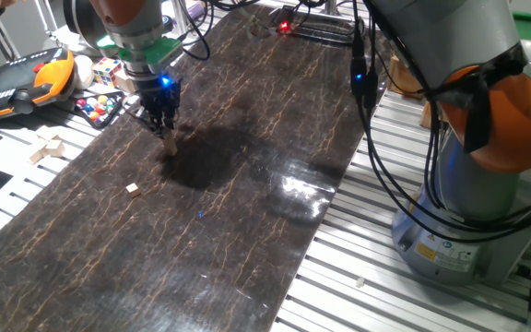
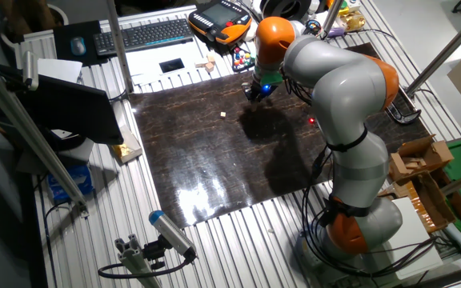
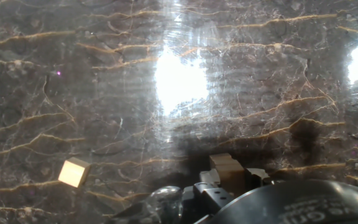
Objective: Stack the blocks in a vertical line of five
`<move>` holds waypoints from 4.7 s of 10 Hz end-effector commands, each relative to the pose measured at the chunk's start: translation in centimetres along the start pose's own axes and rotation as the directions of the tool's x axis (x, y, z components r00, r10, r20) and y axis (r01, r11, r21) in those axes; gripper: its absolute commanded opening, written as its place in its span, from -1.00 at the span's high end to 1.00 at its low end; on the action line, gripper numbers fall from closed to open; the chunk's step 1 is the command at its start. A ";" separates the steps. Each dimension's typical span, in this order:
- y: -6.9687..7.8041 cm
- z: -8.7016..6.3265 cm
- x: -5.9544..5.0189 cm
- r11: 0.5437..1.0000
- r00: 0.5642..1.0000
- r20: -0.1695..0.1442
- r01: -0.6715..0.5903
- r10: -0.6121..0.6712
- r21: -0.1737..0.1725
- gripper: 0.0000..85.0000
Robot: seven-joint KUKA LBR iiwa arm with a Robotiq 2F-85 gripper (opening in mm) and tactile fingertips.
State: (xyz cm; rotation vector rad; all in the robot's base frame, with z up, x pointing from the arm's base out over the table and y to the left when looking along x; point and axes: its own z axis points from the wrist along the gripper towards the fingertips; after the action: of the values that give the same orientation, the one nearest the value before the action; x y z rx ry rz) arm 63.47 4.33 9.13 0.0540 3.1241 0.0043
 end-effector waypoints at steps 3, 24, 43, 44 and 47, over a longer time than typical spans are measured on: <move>0.0 0.0 0.0 1.000 1.000 -0.003 -0.002 0.002 -0.001 0.37; 0.0 -0.1 0.0 1.000 1.000 0.001 -0.005 0.005 0.015 0.06; 10.1 1.0 0.5 0.977 0.977 0.023 -0.211 0.211 0.033 0.21; 10.4 1.4 0.3 0.976 0.977 0.022 -0.214 0.214 0.028 0.20; 11.5 2.9 0.1 0.970 0.970 0.027 -0.243 0.242 0.020 0.18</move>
State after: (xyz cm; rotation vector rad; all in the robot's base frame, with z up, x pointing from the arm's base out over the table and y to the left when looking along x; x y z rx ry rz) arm 63.83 15.93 6.22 0.4353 3.0707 -0.0295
